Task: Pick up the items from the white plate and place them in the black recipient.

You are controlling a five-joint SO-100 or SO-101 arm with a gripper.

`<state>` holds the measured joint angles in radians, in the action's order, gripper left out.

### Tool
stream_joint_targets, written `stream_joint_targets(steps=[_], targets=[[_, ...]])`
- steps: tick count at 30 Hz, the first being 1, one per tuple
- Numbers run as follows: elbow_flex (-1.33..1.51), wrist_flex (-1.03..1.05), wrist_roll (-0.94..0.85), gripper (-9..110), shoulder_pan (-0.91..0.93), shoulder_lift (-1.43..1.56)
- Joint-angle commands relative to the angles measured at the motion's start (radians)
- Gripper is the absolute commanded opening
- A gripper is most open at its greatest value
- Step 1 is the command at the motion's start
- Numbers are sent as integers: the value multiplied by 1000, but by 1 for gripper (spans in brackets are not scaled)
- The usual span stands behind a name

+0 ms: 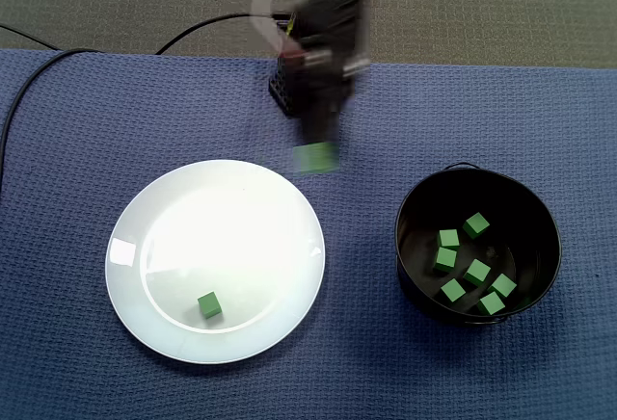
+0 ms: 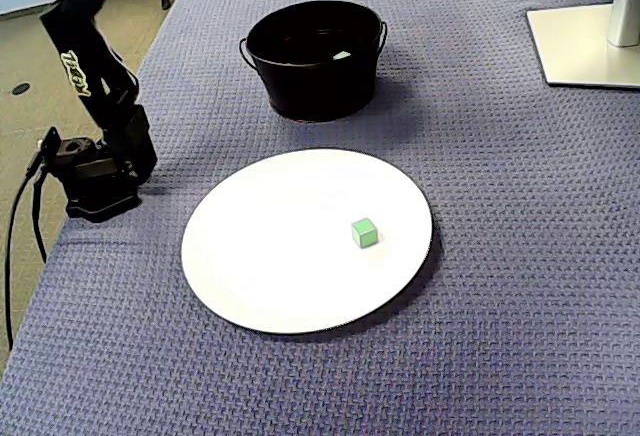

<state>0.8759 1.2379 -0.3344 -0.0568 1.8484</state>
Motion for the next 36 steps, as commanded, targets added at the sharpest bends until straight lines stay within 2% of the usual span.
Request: stream_joint_targets(steps=[1, 5, 9, 17, 21, 22, 23, 24, 25, 28, 31, 36], targets=[[97, 8, 28, 0, -425, 72], [-38, 155, 141, 0, -574, -225], [-161, 287, 175, 0, -615, -546], [-46, 270, 183, 0, -606, -842], [-40, 273, 186, 0, -607, -887], [-38, 278, 184, 11, -611, -882], [-34, 288, 178, 36, -615, -874], [-34, 298, 175, 47, -620, -862], [-41, 308, 172, 50, -620, -845], [-112, 370, 156, 52, -606, -770], [-299, 512, 109, 52, -584, -698], [-672, 635, 80, 49, -405, -540]])
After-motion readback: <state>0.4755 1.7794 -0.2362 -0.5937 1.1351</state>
